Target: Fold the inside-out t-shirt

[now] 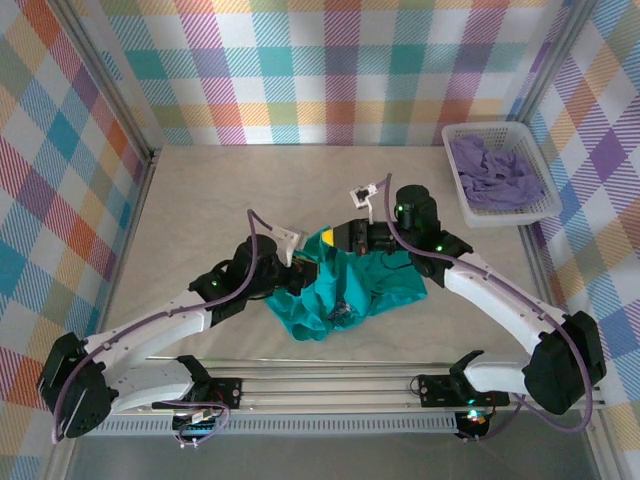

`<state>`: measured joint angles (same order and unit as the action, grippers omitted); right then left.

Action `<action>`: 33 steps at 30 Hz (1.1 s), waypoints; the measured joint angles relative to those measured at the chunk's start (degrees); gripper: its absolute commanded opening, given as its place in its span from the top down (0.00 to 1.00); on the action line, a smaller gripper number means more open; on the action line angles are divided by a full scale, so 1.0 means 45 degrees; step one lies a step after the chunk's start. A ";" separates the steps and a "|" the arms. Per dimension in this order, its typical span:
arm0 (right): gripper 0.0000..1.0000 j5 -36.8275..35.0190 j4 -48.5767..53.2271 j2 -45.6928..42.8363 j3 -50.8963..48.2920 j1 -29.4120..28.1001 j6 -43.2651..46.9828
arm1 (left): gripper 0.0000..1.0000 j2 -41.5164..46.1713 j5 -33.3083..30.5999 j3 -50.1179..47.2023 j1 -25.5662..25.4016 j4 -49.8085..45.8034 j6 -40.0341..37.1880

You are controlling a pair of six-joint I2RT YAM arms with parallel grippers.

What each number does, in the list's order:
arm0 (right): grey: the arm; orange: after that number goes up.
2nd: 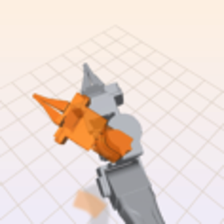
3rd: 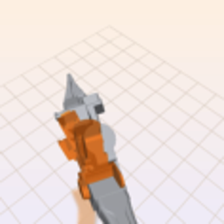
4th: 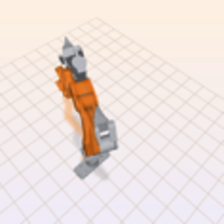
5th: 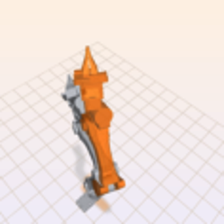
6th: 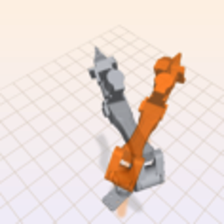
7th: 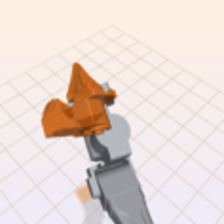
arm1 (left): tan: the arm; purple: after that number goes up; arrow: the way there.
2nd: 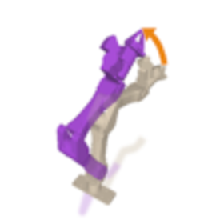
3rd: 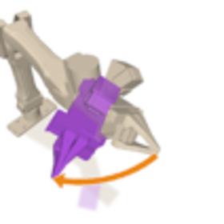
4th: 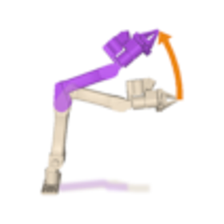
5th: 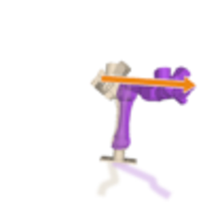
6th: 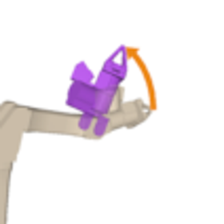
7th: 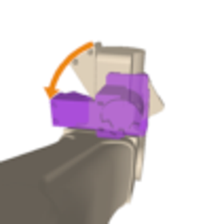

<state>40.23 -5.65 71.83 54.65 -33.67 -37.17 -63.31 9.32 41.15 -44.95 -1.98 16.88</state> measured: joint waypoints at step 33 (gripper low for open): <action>0.75 0.1175 0.0607 0.0151 0.0903 0.0146 -0.0568 | 1.00 -0.0267 -0.0607 0.2040 0.0015 0.0845 -0.0097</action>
<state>45.52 -2.92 72.51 58.72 -33.01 -39.72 -64.51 6.59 50.33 -44.88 1.83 16.45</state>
